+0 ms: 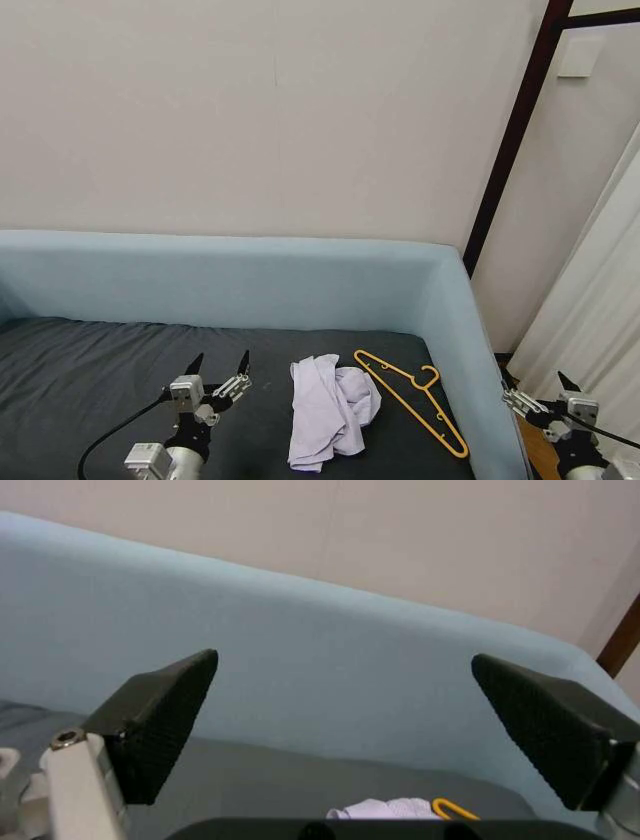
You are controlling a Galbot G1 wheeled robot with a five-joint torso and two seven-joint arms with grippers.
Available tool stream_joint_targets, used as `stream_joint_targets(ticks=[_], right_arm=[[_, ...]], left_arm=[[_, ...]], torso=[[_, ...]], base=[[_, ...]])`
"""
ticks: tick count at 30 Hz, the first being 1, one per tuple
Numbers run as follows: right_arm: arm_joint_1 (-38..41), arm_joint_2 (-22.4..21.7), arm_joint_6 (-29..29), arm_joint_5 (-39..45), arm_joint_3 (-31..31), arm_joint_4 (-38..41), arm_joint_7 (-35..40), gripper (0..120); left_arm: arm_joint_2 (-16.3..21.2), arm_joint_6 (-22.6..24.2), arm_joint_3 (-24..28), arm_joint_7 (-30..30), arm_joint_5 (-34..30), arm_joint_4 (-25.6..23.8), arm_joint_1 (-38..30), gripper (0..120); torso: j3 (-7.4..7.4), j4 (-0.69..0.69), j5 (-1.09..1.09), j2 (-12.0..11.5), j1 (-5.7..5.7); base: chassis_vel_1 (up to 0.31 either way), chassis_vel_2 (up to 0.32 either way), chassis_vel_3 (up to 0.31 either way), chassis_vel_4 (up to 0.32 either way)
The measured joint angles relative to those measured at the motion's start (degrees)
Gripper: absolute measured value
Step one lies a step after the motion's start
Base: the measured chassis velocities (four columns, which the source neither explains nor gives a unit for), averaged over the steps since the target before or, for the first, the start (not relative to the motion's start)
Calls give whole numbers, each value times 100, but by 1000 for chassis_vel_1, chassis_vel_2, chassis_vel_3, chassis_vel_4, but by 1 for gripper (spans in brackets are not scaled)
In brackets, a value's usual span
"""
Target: Pick up the clothes from the sofa and hang them on the clothes hanger.
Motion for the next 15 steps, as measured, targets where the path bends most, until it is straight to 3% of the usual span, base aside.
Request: stream_joint_targets(ticks=[15], right_arm=[[-17, -16, 5, 7, 41, 23, -31, 100]], left_arm=[[-33, 9, 44, -5, 6, -16, -35, 100]], torso=[[0, 0, 0, 0, 0]], base=[[0, 0, 0, 0]])
